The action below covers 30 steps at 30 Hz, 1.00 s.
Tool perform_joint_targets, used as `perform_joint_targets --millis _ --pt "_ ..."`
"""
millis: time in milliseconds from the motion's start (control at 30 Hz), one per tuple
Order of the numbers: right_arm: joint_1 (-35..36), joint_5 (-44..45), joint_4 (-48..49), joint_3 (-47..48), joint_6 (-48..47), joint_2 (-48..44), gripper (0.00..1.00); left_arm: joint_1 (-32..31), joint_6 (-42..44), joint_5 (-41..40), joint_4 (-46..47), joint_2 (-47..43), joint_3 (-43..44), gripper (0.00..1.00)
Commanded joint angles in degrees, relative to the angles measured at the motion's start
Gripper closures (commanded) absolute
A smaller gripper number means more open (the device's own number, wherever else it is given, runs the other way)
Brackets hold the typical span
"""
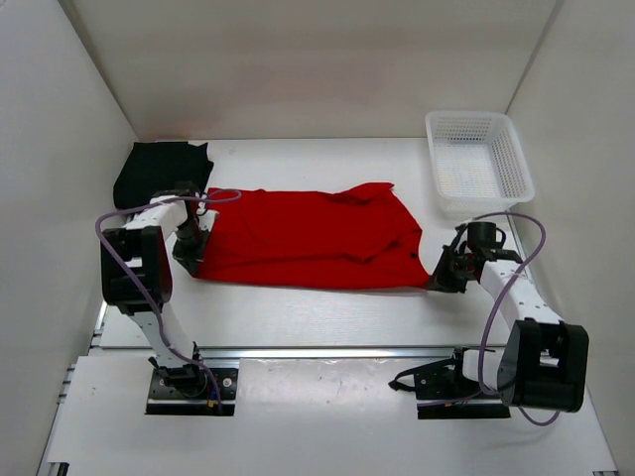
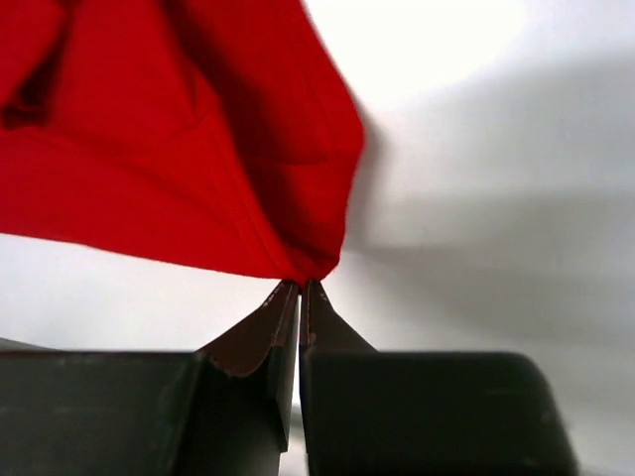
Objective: Fold and stack the t-shirts
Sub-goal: Fold the flattened tshirt in 1/3 of the way
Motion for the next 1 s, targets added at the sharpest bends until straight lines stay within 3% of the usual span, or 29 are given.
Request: perform_joint_targets --millis 0,100,233,267,333,367,400,500,567,767,967 --pt "-0.1 0.5 -8.4 -2.5 4.0 -4.2 1.00 0.4 2.7 -3.8 -3.9 -4.6 -2.0 1.00" --pt "2.5 3.5 -13.6 -0.9 7.4 -8.1 1.00 -0.4 2.7 -6.0 -5.3 -7.8 -5.4 0.97" --pt "-2.0 2.2 -20.4 0.6 5.9 -8.2 0.95 -1.0 1.5 -10.1 -7.4 -11.3 -9.0 0.70" --pt "-1.7 3.3 -21.2 0.8 5.9 -9.0 0.94 -1.1 0.7 -11.3 -7.3 -12.3 -9.9 0.69" --pt "-0.9 6.5 -24.1 1.8 6.5 -10.1 0.79 -1.0 0.5 -12.8 -7.5 -13.8 -11.7 0.55" --pt "-0.7 7.4 -25.0 2.4 6.2 -10.6 0.67 -1.0 -0.6 -13.0 -7.5 -15.3 -12.9 0.48" --pt "-0.2 8.0 -25.3 3.2 6.4 -11.1 0.61 -1.0 -1.4 -13.2 -7.7 -15.5 -13.2 0.46" --pt "3.1 5.5 -20.7 5.7 6.6 -12.8 0.56 -1.0 -3.9 -12.8 -8.2 -18.7 -14.8 0.44" --pt "7.6 4.7 -14.5 8.1 7.8 -10.5 0.47 -1.0 -4.5 -13.6 -8.3 -20.6 -14.2 0.45" --pt "11.4 0.5 -3.6 16.2 7.8 5.3 0.46 0.3 -2.7 -30.2 0.7 -28.3 -14.1 0.46" --pt "6.9 3.8 0.0 12.1 8.0 9.8 0.53 0.7 -2.7 -25.3 5.8 -24.6 -13.3 0.38"
